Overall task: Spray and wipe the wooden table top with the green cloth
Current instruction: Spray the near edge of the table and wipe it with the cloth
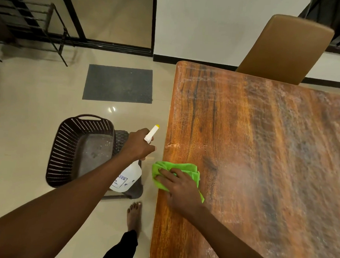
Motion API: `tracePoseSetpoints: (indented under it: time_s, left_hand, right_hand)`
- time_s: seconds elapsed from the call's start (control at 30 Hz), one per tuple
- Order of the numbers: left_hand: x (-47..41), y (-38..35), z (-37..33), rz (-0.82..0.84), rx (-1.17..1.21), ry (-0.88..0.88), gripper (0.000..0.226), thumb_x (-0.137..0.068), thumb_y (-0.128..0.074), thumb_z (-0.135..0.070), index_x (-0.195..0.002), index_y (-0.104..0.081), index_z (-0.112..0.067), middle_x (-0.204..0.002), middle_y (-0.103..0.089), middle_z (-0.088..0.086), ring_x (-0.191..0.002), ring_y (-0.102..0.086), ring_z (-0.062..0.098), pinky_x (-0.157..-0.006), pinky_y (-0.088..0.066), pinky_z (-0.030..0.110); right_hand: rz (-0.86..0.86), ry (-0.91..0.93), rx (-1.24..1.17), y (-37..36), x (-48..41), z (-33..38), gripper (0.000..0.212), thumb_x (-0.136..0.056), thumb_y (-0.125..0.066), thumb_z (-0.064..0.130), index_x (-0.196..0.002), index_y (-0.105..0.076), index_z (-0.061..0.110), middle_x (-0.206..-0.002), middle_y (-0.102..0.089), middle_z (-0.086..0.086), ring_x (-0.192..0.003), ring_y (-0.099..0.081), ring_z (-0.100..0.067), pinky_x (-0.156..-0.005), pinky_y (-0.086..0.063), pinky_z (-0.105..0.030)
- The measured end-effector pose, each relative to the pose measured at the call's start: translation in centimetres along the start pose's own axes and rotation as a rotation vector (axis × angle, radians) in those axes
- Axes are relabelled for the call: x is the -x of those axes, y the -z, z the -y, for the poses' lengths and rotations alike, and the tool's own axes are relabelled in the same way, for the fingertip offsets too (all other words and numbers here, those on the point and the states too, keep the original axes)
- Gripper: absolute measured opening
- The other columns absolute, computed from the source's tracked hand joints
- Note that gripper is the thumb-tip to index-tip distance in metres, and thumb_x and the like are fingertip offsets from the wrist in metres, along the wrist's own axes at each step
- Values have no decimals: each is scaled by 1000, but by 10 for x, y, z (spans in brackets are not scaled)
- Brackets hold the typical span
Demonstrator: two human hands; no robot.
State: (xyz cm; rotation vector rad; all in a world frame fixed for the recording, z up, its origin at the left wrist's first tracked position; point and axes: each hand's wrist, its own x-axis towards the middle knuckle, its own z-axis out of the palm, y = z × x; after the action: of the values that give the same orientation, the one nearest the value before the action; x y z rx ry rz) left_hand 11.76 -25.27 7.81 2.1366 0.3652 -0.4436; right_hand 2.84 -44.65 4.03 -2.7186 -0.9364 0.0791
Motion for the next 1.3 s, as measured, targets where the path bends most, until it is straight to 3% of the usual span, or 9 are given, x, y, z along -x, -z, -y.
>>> tracePoseSetpoints:
  time_s: [0.2, 0.3, 0.43, 0.63, 0.73, 0.9, 1.0, 1.17, 1.3]
  left_hand:
    - [-13, 7, -4, 10, -25, -11, 30, -78, -75, -9, -102, -58, -7, -93, -61, 15, -59, -55, 20, -37, -44, 21]
    - [-16, 8, -1, 15, -40, -2, 30, -78, -75, -10, -103, -58, -7, -94, -61, 16, -65, -58, 25, -43, -51, 27]
    - [-23, 8, 0, 11, -48, 15, 26, -78, -73, -11, -99, -59, -9, -92, -62, 15, -60, -57, 26, -52, -54, 34]
    - [-36, 3, -12, 28, -40, -34, 25, -77, -73, -10, -99, -61, -7, -94, -65, 14, -77, -64, 33, -63, -59, 45]
    - [-38, 1, -15, 46, -45, -39, 27, -79, -73, -11, -102, -60, -8, -96, -62, 12, -80, -64, 30, -56, -58, 35]
    - [-38, 0, -13, 68, -34, -23, 28, -80, -73, -11, -104, -59, -7, -97, -62, 14, -80, -65, 31, -51, -55, 29]
    - [-42, 1, -10, 61, -46, -19, 26, -79, -73, -11, -101, -60, -8, -96, -62, 14, -80, -65, 33, -55, -57, 34]
    - [-50, 0, -16, 58, -43, -28, 25, -78, -73, -12, -99, -60, -11, -95, -63, 13, -79, -65, 33, -61, -58, 39]
    - [-53, -2, -13, 74, -60, -32, 28, -78, -75, -13, -101, -59, -11, -95, -62, 13, -81, -65, 32, -66, -60, 44]
  right_hand:
    - [-20, -215, 49, 10, -71, -27, 43, -74, -75, 17, -116, -67, 24, -124, -64, 2, -108, -61, -30, -80, -52, -44]
    - [-31, -236, 24, 7, -71, -22, 44, -75, -75, 18, -118, -67, 23, -124, -64, 0, -109, -60, -31, -84, -51, -46]
    - [-75, -194, -1, 0, -30, -1, 50, -68, -82, 25, -115, -68, 27, -121, -66, 6, -107, -62, -24, -89, -50, -43]
    - [-56, -159, -7, 0, -10, -15, 45, -80, -41, 31, -120, -63, 30, -126, -62, 9, -112, -59, -21, -90, -51, -42]
    - [-61, -252, 3, 7, -37, -34, 49, -80, -36, 29, -121, -64, 29, -127, -62, 6, -114, -58, -25, -91, -50, -47]
    - [-41, -320, 5, 7, -41, -37, 46, -79, -48, 26, -122, -63, 28, -127, -62, 4, -115, -57, -26, -95, -45, -47]
    - [-28, -261, -21, -3, -18, -21, 46, -79, -45, 29, -122, -62, 30, -127, -61, 6, -114, -58, -22, -95, -48, -46]
    - [-45, -134, 64, 7, -21, -24, 43, -73, -61, 23, -115, -66, 30, -121, -64, 9, -105, -62, -20, -83, -52, -39]
    - [4, -231, 63, 13, -65, -38, 44, -74, -73, 15, -116, -66, 26, -123, -64, 3, -107, -61, -27, -82, -53, -45]
